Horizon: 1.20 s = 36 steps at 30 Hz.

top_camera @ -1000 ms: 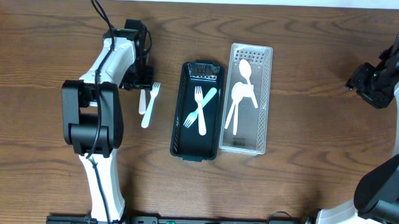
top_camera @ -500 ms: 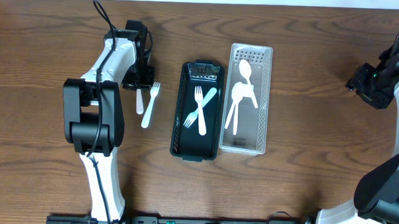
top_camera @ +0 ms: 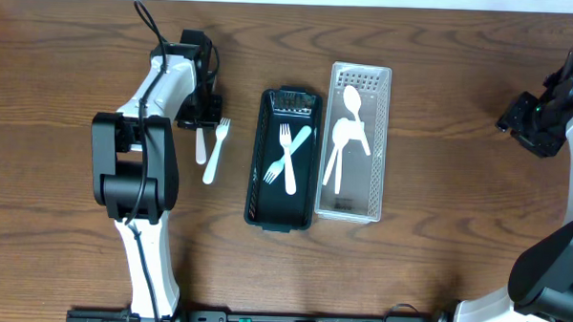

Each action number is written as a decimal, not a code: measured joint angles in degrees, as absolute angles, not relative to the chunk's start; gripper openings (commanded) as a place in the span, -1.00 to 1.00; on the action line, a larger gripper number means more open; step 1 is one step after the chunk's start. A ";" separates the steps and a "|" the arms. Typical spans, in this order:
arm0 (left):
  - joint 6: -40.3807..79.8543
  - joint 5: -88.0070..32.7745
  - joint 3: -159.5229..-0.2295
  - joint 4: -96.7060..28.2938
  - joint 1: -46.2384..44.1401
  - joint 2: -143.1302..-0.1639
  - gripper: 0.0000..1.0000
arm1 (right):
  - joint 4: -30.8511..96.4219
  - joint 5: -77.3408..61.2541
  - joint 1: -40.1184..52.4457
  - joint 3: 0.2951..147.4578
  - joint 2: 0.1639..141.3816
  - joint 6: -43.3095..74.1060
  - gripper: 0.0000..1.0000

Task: Pack container
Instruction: 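Grasp the white spoon on the left with the left gripper, then place the white spoon in the black tray and release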

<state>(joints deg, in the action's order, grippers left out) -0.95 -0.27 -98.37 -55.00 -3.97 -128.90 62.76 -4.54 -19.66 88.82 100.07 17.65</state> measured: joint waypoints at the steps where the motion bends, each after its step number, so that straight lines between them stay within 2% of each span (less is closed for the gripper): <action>1: -0.82 -0.30 -98.30 -55.00 -3.97 -128.90 -0.51 | 62.76 -4.54 -19.66 88.82 100.07 17.65 0.08; 5: -0.60 -0.51 -98.04 -54.98 -3.97 -128.90 -0.54 | 62.78 -4.54 -19.66 88.82 100.07 17.63 0.08; 7: -0.36 -0.67 -97.89 -55.00 -3.95 -128.90 -0.76 | 62.78 -4.54 -19.66 88.82 100.07 17.61 0.08; 10: -0.05 -0.89 -97.84 -55.18 -3.97 -128.90 -0.88 | 62.85 -4.54 -19.66 88.82 100.07 17.61 0.08; 19: -1.54 -1.06 -102.61 -67.70 -4.12 -128.53 -0.88 | 63.00 -4.54 -19.66 88.82 100.07 17.61 0.08; 23: -1.52 -4.21 -107.50 -72.01 -5.54 -123.20 -0.88 | 62.98 -4.54 -19.66 88.82 100.07 17.61 0.09; 29: 0.54 -9.78 -110.74 -72.31 -15.66 -108.90 -0.88 | 62.98 -4.56 -19.66 88.82 100.07 17.61 0.09; 32: 3.31 -11.35 -111.00 -71.37 -21.50 -107.02 -0.86 | 62.98 -4.54 -19.66 88.82 100.07 17.61 0.08; 36: 7.18 -12.08 -107.77 -66.70 -25.45 -109.16 -0.68 | 63.00 -4.54 -19.66 88.82 100.07 17.61 0.08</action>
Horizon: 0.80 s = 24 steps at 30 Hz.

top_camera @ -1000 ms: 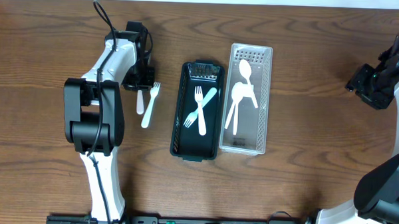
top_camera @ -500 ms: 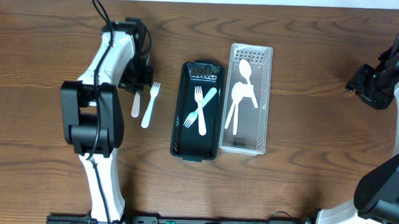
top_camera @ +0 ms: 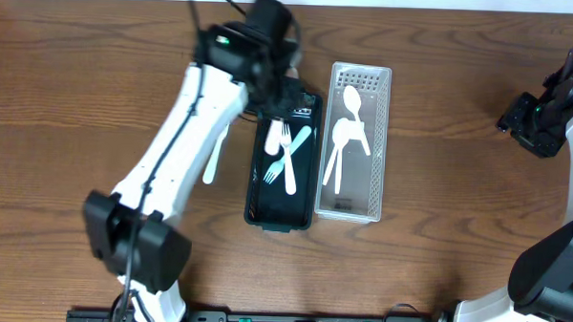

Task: Pack container
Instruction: 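Place the white spoon in the black tray and release, then grasp the last white fork with the left gripper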

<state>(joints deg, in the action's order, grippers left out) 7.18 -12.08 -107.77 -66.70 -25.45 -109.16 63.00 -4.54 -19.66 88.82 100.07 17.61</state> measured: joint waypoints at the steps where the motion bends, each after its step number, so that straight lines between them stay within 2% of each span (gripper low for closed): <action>1: 7.92 -12.08 -106.59 -65.71 -26.13 -110.21 -0.66 | 63.00 -4.54 -19.66 88.82 100.07 17.61 0.08; 3: 9.26 -12.12 -104.75 -65.08 -27.18 -112.88 -0.66 | 63.00 -4.56 -19.66 88.82 100.07 17.61 0.09; 6: 10.02 -12.12 -103.50 -65.01 -27.59 -116.64 -0.28 | 63.00 -4.56 -19.66 88.82 100.07 17.61 0.09; 12: 10.35 -11.97 -103.46 -66.37 -24.43 -116.33 0.29 | 63.00 -4.54 -19.66 88.82 100.07 17.61 0.12; 21: 4.19 -7.05 -103.70 -66.87 -13.96 -113.30 0.32 | 62.94 -4.54 -19.66 88.82 100.07 17.61 0.15; 24: 0.95 -6.02 -103.70 -66.85 -10.85 -113.99 0.22 | 62.76 -4.54 -19.66 88.82 100.07 17.61 0.16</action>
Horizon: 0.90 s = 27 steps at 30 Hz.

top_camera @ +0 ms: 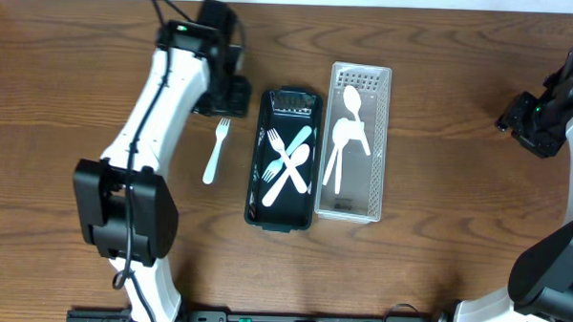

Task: Pack container
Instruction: 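Grasp the last white fork with the left gripper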

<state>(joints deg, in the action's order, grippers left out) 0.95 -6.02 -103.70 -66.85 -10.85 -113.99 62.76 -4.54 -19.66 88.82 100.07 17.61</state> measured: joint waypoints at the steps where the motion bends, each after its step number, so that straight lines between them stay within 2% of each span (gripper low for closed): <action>1: -0.12 -5.58 -103.70 -66.81 -9.85 -114.48 0.18 | 62.76 -4.54 -19.66 88.82 100.07 17.61 0.17; 7: -4.71 -4.23 -103.68 -65.71 -7.01 -120.09 0.04 | 62.72 -4.54 -19.66 88.82 100.07 17.61 0.17; 16: -10.83 -3.01 -103.35 -62.81 -7.03 -128.18 0.03 | 62.57 -4.54 -19.66 88.82 100.07 17.61 0.17; 27: -11.38 -2.96 -103.35 -61.45 -7.35 -131.96 0.01 | 61.49 -4.54 -19.66 88.82 100.07 17.61 0.18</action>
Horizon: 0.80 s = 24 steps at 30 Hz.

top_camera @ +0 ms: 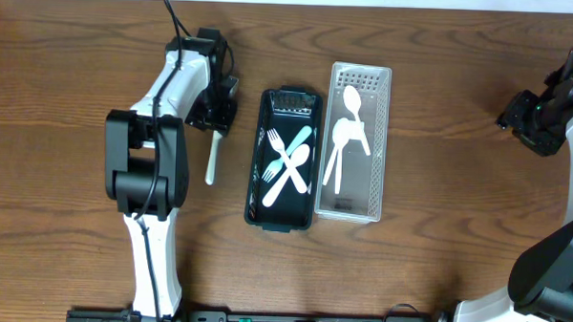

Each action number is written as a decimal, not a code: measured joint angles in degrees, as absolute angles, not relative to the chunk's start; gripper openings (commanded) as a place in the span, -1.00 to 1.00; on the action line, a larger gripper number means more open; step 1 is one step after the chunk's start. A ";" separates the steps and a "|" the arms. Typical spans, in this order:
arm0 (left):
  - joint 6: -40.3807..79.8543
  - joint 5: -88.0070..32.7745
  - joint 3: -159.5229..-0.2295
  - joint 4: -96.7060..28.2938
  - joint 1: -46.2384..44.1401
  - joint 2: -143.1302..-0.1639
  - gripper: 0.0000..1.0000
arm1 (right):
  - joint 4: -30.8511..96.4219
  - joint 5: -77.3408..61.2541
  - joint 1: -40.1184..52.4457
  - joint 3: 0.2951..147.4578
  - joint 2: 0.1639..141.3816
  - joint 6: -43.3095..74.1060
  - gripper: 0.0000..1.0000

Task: Pack container
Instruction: 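Grasp the last white fork with the left gripper, then place the white fork in the black tray and withdraw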

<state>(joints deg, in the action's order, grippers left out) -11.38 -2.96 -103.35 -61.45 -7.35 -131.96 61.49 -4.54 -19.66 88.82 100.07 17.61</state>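
A black container in the middle of the table holds two white forks and a teal one, crossed over each other. A clear container to its right holds white spoons. One white fork lies on the wood left of the black container, its handle pointing toward the front edge. My left gripper sits over that fork's head, hiding the tines, and looks open around it. My right gripper hangs at the far right edge, away from everything.
The left arm's links stretch along the table left of the loose fork. The two containers stand side by side, nearly touching. The right arm occupies the far right side.
My left gripper was up near the black container's back left corner, apart from the loose fork. It is now lower, over the fork's head. The containers' contents and the right arm are unchanged.
At first my left gripper was at two white utensils on the table, with two forks in the black container. Then the arm reached over that container. After that the container held three forks, one fork stayed on the wood, and now the gripper covers its head.
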 measured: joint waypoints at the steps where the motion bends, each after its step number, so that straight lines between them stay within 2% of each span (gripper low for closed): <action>1: -11.14 -2.92 -103.39 -61.69 -7.42 -132.35 0.01 | 61.43 -4.56 -19.66 88.82 100.07 17.61 0.18; 3: -10.41 -2.81 -103.42 -61.21 -7.62 -132.35 0.00 | 61.32 -4.56 -19.66 88.82 100.07 17.61 0.19; 6: -9.63 -2.79 -103.42 -61.14 -7.68 -132.35 -0.13 | 61.21 -4.56 -19.66 88.82 100.07 17.61 0.19; 13: -6.98 -3.01 -103.42 -61.21 -7.77 -132.35 -0.60 | 61.14 -4.56 -19.66 88.82 100.07 17.61 0.19; 17: -6.13 -2.94 -103.42 -62.50 -7.77 -132.35 -0.79 | 61.10 -4.56 -19.66 88.82 100.07 17.61 0.19; 20: -5.96 -2.74 -103.63 -66.70 -7.77 -132.35 -0.88 | 61.08 -4.54 -19.66 88.82 100.07 17.61 0.19; 24: -5.72 -2.59 -106.91 -73.49 -8.16 -131.79 -0.88 | 61.06 -4.56 -19.66 88.82 100.07 17.61 0.19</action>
